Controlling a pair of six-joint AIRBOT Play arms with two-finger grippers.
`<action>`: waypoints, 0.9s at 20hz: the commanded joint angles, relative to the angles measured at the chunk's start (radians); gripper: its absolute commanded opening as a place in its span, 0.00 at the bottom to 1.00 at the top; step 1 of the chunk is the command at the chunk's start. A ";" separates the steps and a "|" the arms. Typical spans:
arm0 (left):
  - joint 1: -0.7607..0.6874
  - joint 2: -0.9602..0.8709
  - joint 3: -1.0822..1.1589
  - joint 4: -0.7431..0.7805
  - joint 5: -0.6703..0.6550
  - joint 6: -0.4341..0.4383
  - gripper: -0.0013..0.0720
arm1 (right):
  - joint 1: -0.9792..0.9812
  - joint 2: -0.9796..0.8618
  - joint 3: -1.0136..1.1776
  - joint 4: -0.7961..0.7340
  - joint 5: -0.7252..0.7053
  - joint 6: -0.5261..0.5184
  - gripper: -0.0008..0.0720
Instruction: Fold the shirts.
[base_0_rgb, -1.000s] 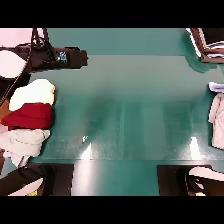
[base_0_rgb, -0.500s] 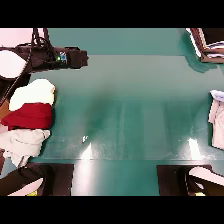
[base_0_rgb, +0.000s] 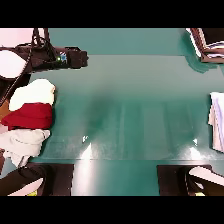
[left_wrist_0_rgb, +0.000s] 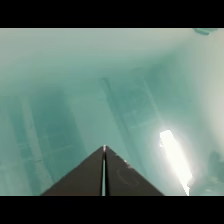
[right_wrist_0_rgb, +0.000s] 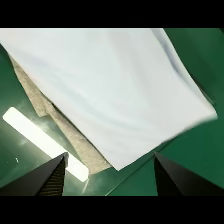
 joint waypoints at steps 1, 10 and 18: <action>0.000 -0.001 0.000 0.000 0.004 0.000 0.05 | -0.018 0.007 0.000 -0.008 0.026 0.055 0.86; 0.000 0.000 0.000 -0.004 -0.014 -0.002 0.05 | 0.424 0.035 0.001 0.357 -0.089 0.051 0.84; 0.000 0.000 0.000 -0.004 -0.015 -0.002 0.05 | 0.827 0.034 0.001 0.351 -0.197 -0.031 0.03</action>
